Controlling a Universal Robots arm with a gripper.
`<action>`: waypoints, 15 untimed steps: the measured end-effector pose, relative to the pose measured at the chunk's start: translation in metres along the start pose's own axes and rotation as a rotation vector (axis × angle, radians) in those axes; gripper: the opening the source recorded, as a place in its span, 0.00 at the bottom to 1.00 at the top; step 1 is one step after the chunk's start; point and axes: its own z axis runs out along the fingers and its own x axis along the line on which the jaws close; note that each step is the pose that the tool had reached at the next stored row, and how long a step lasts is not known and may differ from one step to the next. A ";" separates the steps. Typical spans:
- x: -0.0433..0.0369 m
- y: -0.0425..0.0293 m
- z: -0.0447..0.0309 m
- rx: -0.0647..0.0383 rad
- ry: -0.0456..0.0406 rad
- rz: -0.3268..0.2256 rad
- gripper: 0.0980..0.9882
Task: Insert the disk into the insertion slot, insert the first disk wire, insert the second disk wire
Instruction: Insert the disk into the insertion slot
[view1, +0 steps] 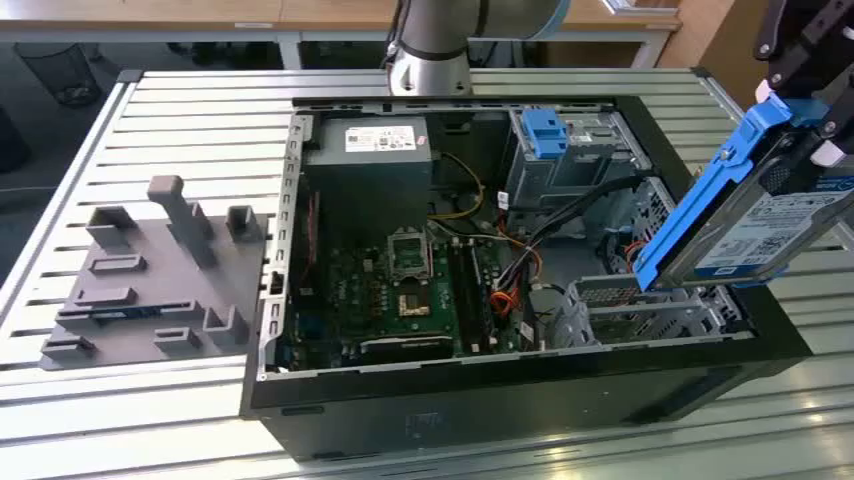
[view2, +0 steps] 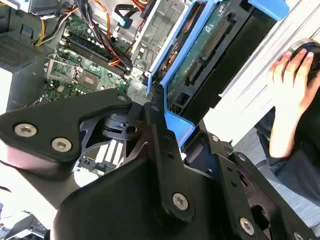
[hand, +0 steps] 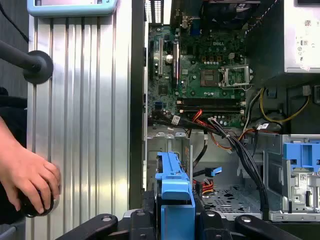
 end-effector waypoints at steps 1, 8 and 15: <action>0.0000 0.0000 0.0000 0.000 0.0000 0.000 0.30; 0.0000 0.0004 0.0000 0.000 0.0000 0.000 0.30; 0.0000 0.0055 0.0005 0.002 0.0002 0.000 0.30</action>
